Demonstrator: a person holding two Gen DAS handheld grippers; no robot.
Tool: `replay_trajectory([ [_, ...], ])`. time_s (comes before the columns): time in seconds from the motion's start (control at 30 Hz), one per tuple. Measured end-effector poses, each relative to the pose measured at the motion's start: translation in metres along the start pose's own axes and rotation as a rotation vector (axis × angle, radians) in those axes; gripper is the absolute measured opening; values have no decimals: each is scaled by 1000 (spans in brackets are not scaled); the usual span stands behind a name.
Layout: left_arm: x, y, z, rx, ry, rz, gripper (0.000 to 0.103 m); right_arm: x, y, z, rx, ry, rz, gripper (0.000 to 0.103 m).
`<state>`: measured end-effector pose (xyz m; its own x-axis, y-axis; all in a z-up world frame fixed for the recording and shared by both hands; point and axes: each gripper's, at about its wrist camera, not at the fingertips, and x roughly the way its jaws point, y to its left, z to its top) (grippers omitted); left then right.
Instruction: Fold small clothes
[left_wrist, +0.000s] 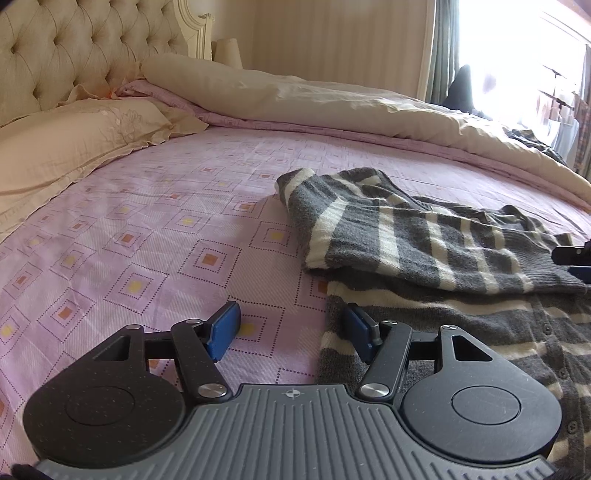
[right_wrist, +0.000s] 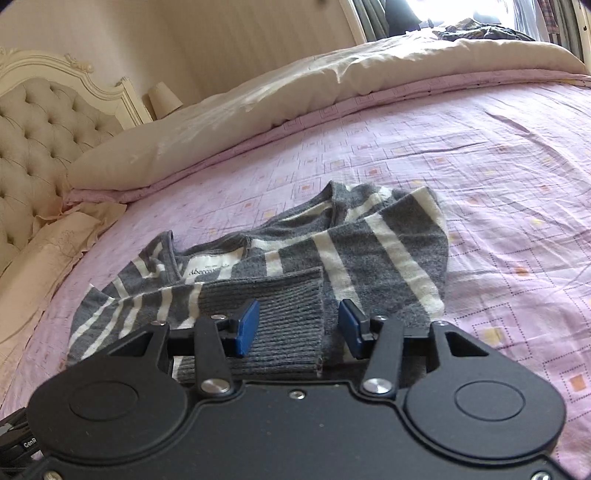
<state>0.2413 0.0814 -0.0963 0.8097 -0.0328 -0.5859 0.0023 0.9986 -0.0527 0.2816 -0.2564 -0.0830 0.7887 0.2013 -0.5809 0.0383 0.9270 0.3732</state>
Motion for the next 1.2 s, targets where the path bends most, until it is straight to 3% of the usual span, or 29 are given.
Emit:
replay_trajectory([
  [0.03,0,0,0,-2,1,-1,61,3,0,-1,-4,7,1,54],
  [0.07,0,0,0,0,2,-1,61,4,1,-2,-13,9,6,31],
  [0.1,0,0,1,3,3,1,61,5,4,-3,-25,12,10,16],
  [0.2,1,-1,2,9,12,-11,66,1,17,1,-82,8,39,16],
  [0.27,1,1,4,3,17,-24,67,-12,28,9,-132,-50,54,16],
  [0.4,2,5,9,-7,41,-44,67,-28,21,30,-119,-140,6,16],
  [0.53,-3,7,22,-8,75,-15,67,-10,-4,29,-70,-72,-28,16],
  [0.7,-14,4,57,-20,3,-14,67,0,-14,14,-62,-37,-32,17],
  [0.87,16,-19,84,28,6,-12,67,0,-20,10,-43,-39,-19,19],
  [0.97,48,-28,81,58,78,5,67,2,-20,8,-52,-31,-10,20],
  [1.03,65,-24,71,80,124,90,66,4,-20,7,-77,-25,-29,21],
  [1.13,72,1,57,23,104,118,70,6,-28,3,-79,-25,-55,16],
  [1.2,68,14,53,0,85,89,70,6,-34,1,-68,-38,-40,15],
])
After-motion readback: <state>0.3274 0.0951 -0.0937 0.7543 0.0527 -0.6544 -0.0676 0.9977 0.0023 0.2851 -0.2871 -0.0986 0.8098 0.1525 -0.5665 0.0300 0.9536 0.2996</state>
